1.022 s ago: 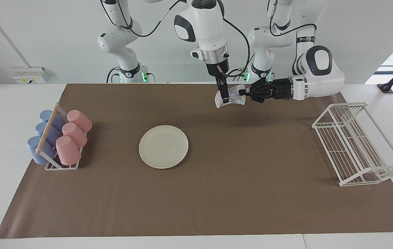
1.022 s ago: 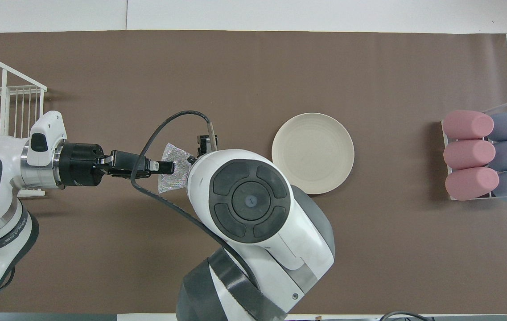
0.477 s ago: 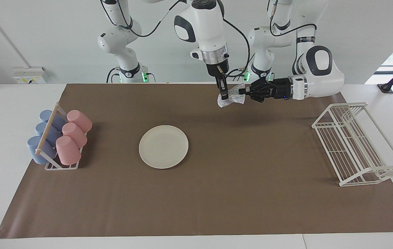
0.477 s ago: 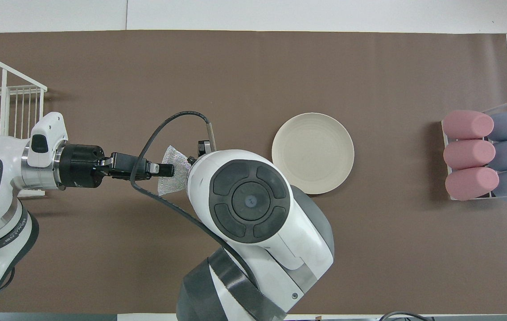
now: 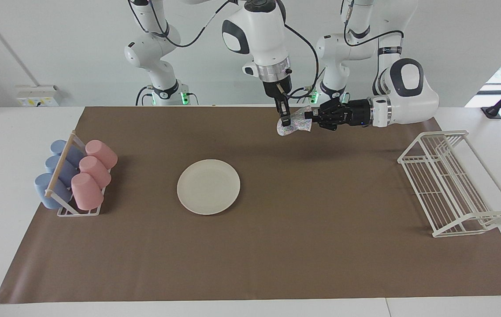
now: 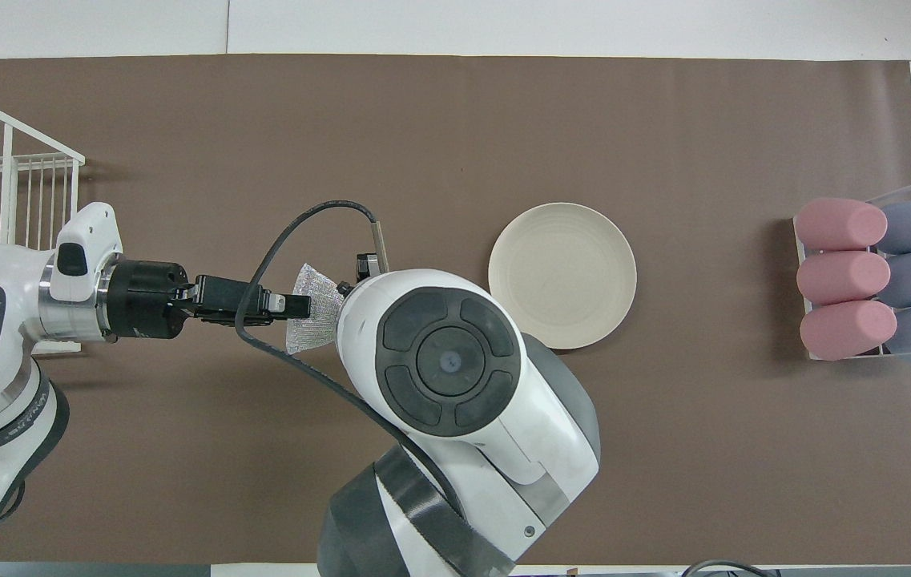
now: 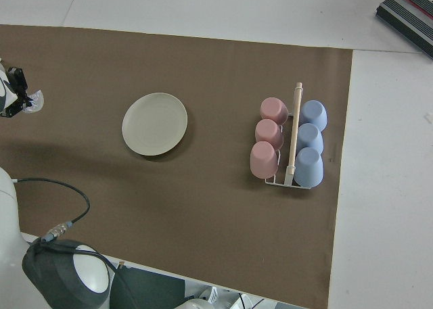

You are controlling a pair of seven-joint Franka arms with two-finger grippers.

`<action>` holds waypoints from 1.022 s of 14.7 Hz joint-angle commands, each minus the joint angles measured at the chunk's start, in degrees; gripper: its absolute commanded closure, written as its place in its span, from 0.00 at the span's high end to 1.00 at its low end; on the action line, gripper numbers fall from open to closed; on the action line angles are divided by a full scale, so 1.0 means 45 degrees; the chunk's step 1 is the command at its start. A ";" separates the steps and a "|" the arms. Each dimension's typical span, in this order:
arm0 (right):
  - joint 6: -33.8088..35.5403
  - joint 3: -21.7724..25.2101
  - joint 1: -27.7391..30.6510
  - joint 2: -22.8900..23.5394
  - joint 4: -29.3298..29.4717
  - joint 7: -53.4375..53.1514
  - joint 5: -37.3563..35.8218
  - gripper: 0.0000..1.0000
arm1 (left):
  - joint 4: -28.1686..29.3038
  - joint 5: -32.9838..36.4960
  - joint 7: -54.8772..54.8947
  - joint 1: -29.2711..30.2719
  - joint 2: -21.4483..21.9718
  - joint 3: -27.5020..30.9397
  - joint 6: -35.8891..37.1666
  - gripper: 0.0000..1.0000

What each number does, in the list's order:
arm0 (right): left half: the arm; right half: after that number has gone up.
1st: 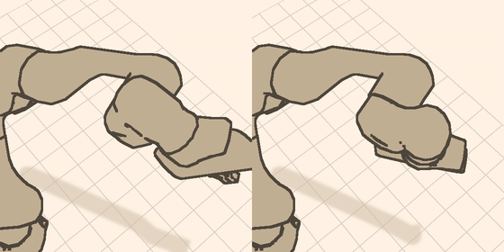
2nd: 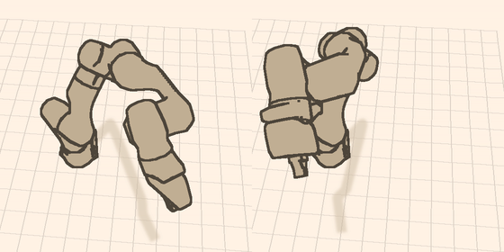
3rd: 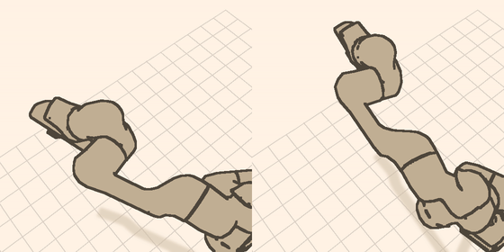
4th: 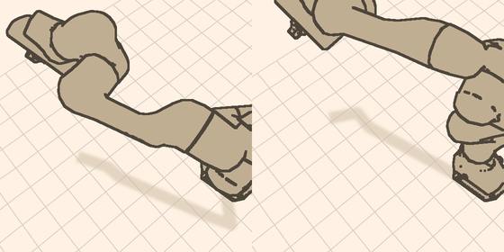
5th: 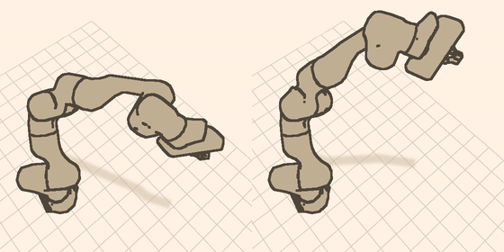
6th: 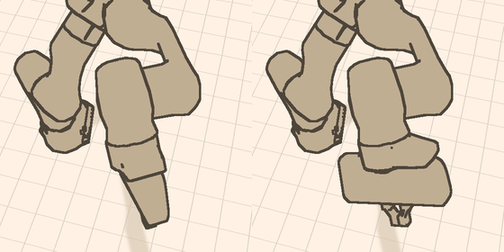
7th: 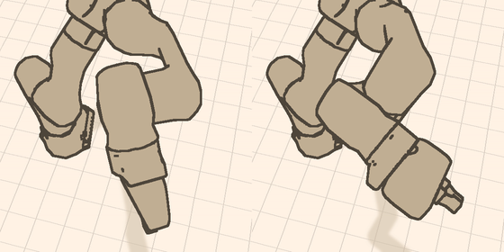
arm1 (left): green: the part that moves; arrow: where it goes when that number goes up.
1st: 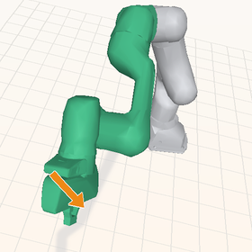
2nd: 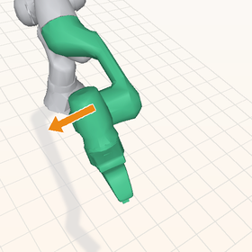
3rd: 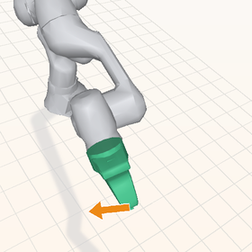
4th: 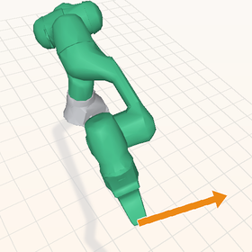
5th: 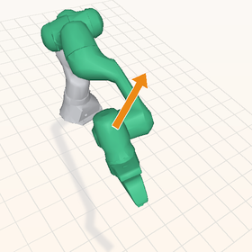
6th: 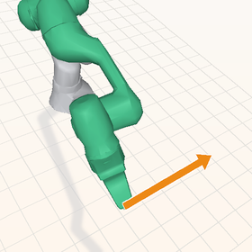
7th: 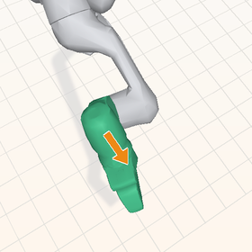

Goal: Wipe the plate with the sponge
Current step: 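Grasp the cloth from the left gripper with the right gripper, then lower the cloth onto the plate while the left gripper draws back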

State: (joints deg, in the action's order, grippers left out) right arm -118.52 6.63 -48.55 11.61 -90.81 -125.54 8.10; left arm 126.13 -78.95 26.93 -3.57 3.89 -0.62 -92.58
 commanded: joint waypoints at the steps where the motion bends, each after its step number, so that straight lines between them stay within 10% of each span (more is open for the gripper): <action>1: -0.0224 -0.0087 0.0164 -0.0333 -0.0445 0.0377 0.0133 0.00 | 0.0096 0.0319 0.0188 -0.0066 0.0113 0.0158 0.0124 1.00; 9: 0.0614 -0.0048 0.1467 -0.0372 -0.0600 0.1994 -0.0062 0.00 | -0.0139 0.2696 -0.0026 -0.0007 0.0034 0.0177 -0.0986 1.00; 15: 0.0071 -0.0048 0.4029 -0.0821 -0.3135 0.7481 0.0075 0.00 | -0.0664 0.5938 -0.0124 0.0382 0.0015 0.0177 -0.1634 1.00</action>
State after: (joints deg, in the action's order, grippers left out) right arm -115.27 7.13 -32.28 10.57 -97.59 -97.38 7.94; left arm 125.04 -57.05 26.99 -3.00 3.89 0.20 -99.49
